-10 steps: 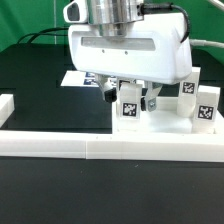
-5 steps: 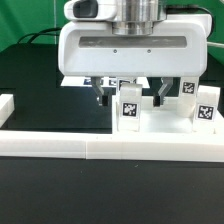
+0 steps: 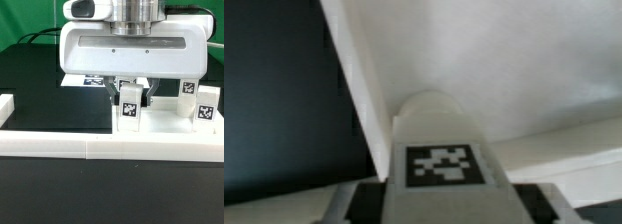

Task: Assemble square table

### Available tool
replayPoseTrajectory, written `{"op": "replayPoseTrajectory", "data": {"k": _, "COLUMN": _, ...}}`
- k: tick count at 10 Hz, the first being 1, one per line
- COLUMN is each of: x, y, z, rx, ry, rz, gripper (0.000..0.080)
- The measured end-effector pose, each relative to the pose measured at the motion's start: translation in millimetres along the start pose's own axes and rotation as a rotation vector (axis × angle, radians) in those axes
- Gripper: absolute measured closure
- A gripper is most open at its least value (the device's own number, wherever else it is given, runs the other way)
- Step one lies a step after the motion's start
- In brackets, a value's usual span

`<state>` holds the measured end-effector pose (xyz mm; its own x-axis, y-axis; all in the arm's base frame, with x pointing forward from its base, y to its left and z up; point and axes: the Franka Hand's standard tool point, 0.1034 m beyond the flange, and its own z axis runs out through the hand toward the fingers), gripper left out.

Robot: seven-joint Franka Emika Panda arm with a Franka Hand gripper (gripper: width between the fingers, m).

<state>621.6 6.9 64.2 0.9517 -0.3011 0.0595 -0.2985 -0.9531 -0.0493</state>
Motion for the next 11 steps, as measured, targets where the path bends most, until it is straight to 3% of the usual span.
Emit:
{"op": "replayPoseTrajectory", "data": {"k": 2, "x": 1.8, "y": 3.2, "z": 0.1, "rx": 0.005, "ry": 0.021, "rz": 0.215, "gripper": 0.0511}}
{"op": "replayPoseTrajectory", "data": {"k": 5, "x": -0.2, "y": -1.0, "z": -0.4, "rx": 0.002, "ry": 0.033, "rz": 0.747, "gripper": 0.0511}}
{"op": "replayPoseTrajectory", "data": {"k": 7, "x": -0.8, "y": -2.9, "z": 1.9, "rx": 0.035, "ry": -0.003, "rz": 1.146, "gripper": 0.0511}}
{"op": "replayPoseTrajectory", "data": {"k": 11, "x": -0.5, "y": -3.5, "z": 2.1, "rx": 0.05, "ry": -0.014, "rz": 1.401, "gripper": 0.0509}}
